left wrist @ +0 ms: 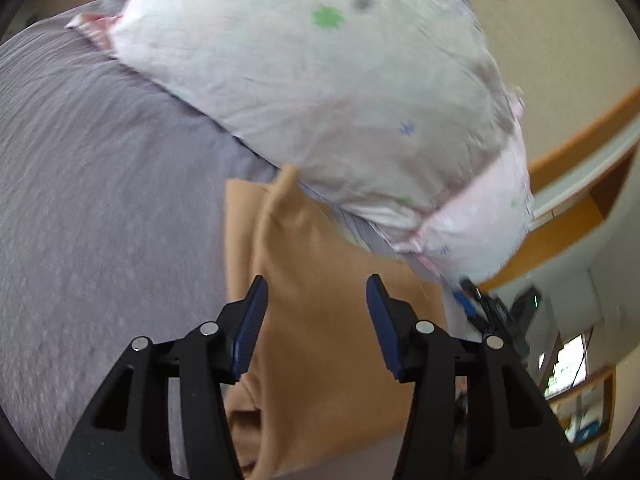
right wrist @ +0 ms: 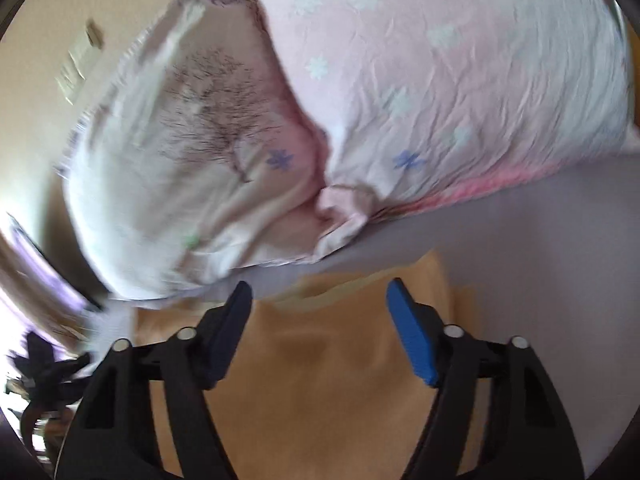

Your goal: Fold small clothes

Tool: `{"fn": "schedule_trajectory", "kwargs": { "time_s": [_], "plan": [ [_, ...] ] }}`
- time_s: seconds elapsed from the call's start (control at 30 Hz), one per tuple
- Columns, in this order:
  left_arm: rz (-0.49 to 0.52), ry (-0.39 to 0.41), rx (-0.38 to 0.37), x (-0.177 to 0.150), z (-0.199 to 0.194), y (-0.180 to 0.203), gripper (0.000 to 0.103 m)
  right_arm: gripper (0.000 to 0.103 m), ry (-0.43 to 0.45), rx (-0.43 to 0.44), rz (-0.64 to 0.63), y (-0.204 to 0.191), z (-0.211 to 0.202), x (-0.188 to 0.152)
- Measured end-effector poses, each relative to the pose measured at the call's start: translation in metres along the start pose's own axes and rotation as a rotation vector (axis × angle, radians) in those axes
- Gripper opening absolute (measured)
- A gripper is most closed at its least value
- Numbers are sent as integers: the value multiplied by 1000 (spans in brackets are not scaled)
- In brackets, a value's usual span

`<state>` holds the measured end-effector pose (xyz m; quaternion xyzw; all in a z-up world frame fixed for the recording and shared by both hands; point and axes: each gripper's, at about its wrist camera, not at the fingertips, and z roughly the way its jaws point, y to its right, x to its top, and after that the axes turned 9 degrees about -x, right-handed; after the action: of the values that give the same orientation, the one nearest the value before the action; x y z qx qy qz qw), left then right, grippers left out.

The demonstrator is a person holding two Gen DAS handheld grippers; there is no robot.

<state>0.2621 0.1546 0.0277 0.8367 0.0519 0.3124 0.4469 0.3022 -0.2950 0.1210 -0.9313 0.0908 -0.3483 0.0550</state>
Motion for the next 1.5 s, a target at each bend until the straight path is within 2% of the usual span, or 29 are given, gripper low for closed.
{"fn": "schedule_trajectory", "kwargs": {
  "time_s": [0.07,0.17,0.2,0.23,0.3,0.4,0.47,0.5,0.53,0.57,0.6,0.67,0.73,0.77,0.8,0.83,0.9,0.93,1.0,1.07,1.13,1.17,1.2,1.23,1.33,1.37,1.5],
  "plan": [
    [72,-31,19,-8,8,14,55,68,-41,-126,-44,1,15,4],
    [117,-61,77,-13,21,21,59,58,-121,-227,-60,11,40,2],
    [114,-74,99,-13,28,18,59,29,-149,-227,-76,12,48,-1],
    [109,-82,111,-15,29,14,59,7,-180,-216,-90,13,57,-5],
    [91,-98,133,-17,36,6,59,7,-137,-217,-76,19,54,-7],
    [99,-89,135,-19,36,3,59,7,-70,-218,28,42,39,-3],
    [98,-85,137,-19,35,4,59,8,-73,-173,56,51,30,-3],
    [94,-78,133,-19,31,4,59,14,-66,-155,57,51,23,-5],
    [90,-69,128,-18,28,6,59,33,-62,-125,56,52,16,-8],
    [86,-54,126,-18,21,6,59,48,-57,-63,52,51,8,-12],
    [82,-30,133,-18,14,7,59,69,-43,-15,47,50,1,-16],
    [65,5,149,-17,0,6,62,70,-63,58,6,46,-3,-26],
    [44,5,155,-18,-7,2,63,71,-189,4,-47,32,20,-33],
    [37,-6,159,-19,-8,0,63,71,-225,-27,-70,33,30,-36],
    [29,-19,172,-21,-9,-2,63,71,-168,-30,-80,32,22,-37],
    [24,-30,181,-24,-8,-4,63,71,-147,-13,-60,36,13,-37],
    [15,-60,180,-31,-5,-6,63,71,-98,107,2,49,-5,-37],
    [13,-75,178,-33,-3,-6,63,75,-57,163,28,57,-15,-38],
    [16,-110,178,-38,7,-5,62,82,10,216,63,71,-31,-42],
    [4,-133,183,-42,16,-6,61,83,51,270,120,88,-37,-45],
    [1,-111,211,-44,19,-4,49,83,69,308,197,101,-34,-42],
    [-18,-107,219,-44,20,-6,27,83,74,322,234,109,-37,-44],
    [-69,-118,178,-45,22,-11,20,83,79,332,268,121,-39,-44],
    [-92,-106,167,-45,21,-13,19,83,88,340,290,125,-39,-43],
    [-78,-73,95,-39,13,4,16,83,129,363,336,130,-45,-40],
    [-61,-57,44,-33,10,20,16,83,142,370,350,135,-49,-39],
    [89,-46,-49,-17,23,105,16,83,194,370,377,149,-60,-34]
  ]
}}
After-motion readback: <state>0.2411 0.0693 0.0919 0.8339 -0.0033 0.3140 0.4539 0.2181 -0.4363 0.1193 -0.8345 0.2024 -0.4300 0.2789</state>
